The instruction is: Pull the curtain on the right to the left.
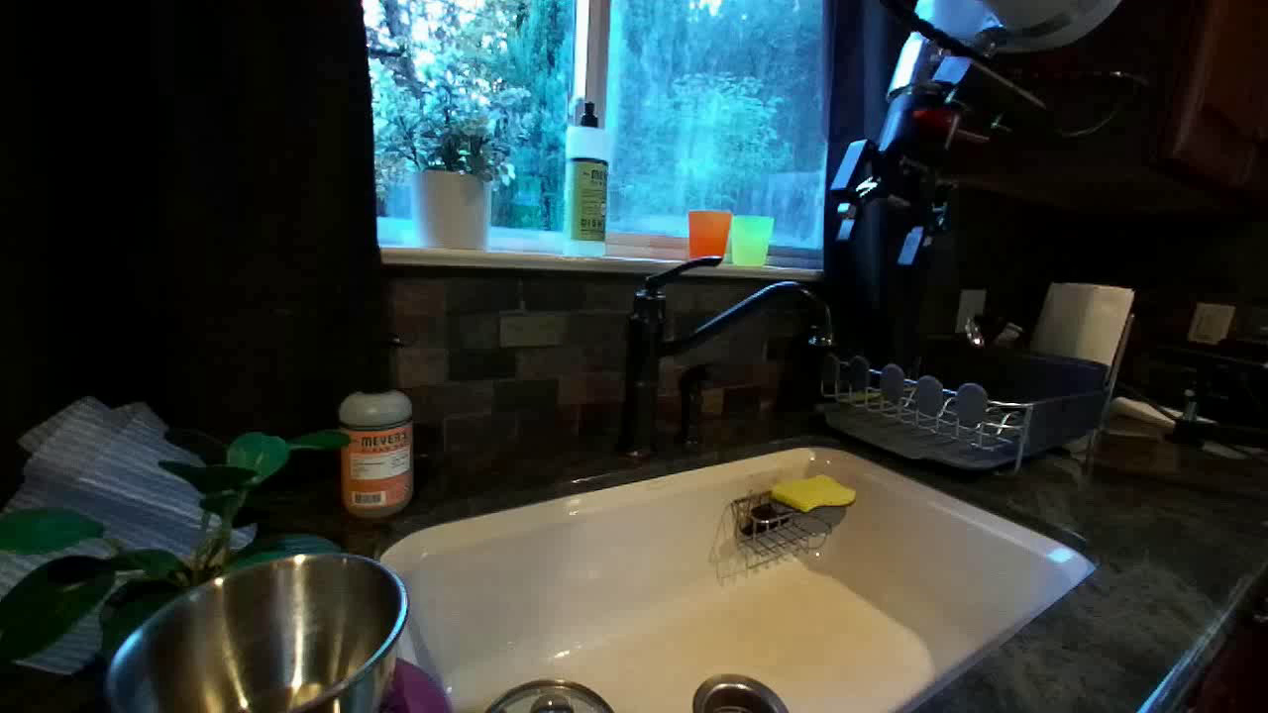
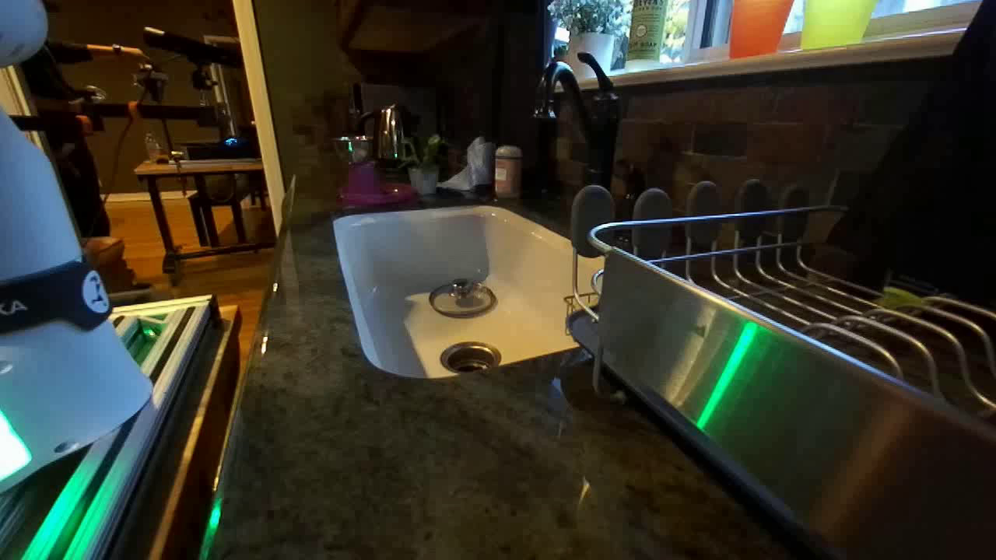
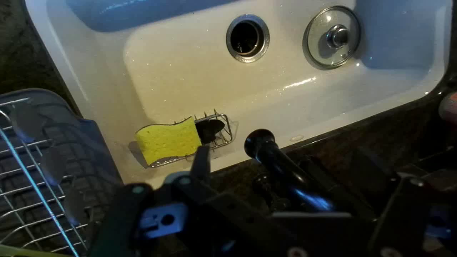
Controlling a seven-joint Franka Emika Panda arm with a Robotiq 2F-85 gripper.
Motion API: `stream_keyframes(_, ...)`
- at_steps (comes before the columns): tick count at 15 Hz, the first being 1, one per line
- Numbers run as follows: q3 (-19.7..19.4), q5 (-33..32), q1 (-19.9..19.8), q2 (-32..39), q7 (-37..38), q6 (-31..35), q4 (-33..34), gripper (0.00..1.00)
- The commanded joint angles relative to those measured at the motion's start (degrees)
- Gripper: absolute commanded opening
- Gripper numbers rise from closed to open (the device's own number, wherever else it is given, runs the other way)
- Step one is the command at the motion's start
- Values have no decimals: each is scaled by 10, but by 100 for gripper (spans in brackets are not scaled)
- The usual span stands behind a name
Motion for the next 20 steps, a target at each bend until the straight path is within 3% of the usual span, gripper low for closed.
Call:
stream_keyframes(1,3,1,-4,0,-1,-1,1,100)
stream_keyframes(10,3,1,-4,0,-1,-1,1,100)
stream_keyframes(14,-14,-49,-35,-9,-4,-3,-9,100)
stream_keyframes(20,-108,-66,-73,0,-204,-54,-3,100)
